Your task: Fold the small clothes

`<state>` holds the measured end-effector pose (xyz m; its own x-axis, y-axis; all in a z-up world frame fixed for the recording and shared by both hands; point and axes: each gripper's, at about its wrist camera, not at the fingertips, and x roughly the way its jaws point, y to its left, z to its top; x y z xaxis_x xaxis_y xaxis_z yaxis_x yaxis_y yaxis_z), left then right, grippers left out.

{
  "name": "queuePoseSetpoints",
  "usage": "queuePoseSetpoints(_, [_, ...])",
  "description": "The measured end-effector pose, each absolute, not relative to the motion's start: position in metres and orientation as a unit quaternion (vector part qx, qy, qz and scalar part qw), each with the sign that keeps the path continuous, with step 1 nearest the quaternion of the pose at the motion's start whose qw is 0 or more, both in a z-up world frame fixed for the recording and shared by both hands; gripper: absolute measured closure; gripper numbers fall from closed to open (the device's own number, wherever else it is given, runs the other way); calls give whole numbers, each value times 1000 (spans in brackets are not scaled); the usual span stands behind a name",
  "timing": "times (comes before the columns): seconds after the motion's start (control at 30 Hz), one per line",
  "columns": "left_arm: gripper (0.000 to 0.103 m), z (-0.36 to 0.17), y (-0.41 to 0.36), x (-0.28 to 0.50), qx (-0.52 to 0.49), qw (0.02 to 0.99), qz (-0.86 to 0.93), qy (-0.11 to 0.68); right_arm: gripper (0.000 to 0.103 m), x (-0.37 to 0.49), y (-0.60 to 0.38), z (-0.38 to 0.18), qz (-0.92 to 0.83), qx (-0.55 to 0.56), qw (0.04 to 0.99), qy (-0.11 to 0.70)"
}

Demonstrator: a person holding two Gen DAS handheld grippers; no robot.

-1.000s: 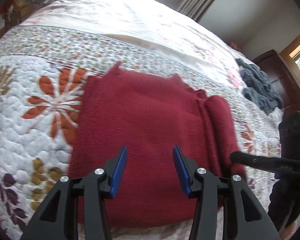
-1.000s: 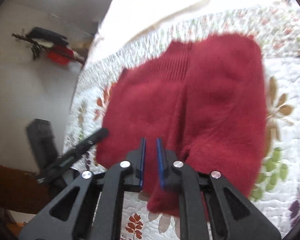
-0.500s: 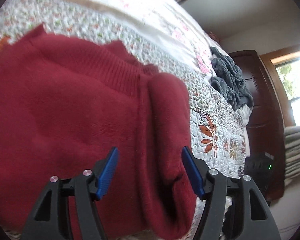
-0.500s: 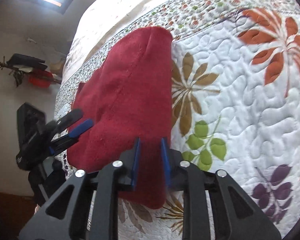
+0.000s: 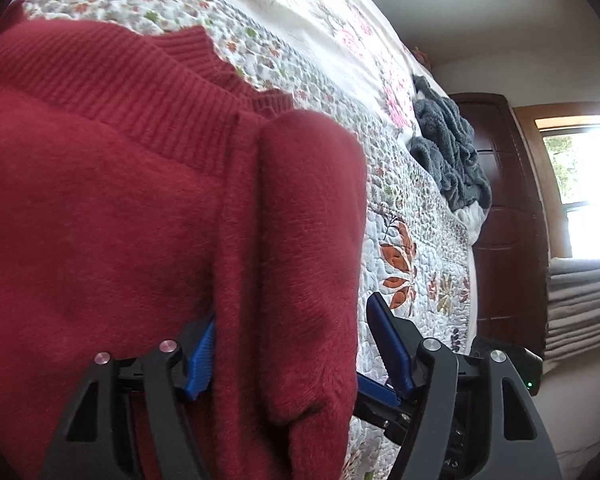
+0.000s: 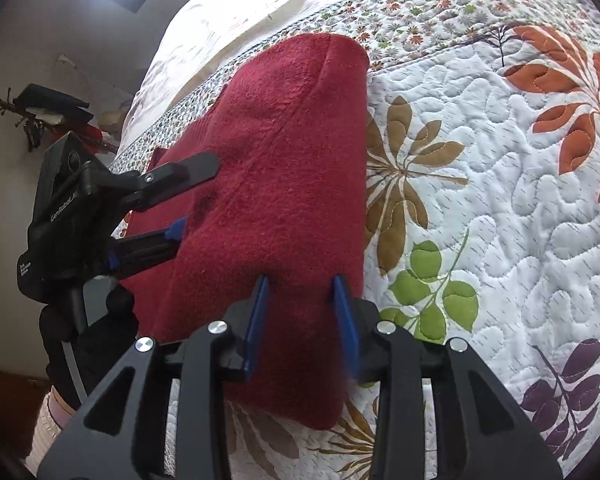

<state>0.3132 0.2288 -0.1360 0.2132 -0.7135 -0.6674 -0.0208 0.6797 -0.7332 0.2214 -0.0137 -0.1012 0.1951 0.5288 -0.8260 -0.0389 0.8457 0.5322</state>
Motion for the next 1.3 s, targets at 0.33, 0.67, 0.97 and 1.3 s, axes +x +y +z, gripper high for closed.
queuePoseSetpoints(0.33, [86,-114,202,311,-241,752,-199,580,68,216,-20,-102,192,216,748,597])
queuePoseSetpoints(0.67, [89,-42,258,285,-242,807,-227,489,68,197,-57,-77,196,265,759,562])
queuePoseSetpoints(0.97, [89,-40,361,282,-228,828,-154,489,68,186,-19,-79,218,230,755,574])
queuePoseSetpoints(1.3, [89,-62,441,261,-229,836,-102,488,68,182,26,-80,242,195,747,588])
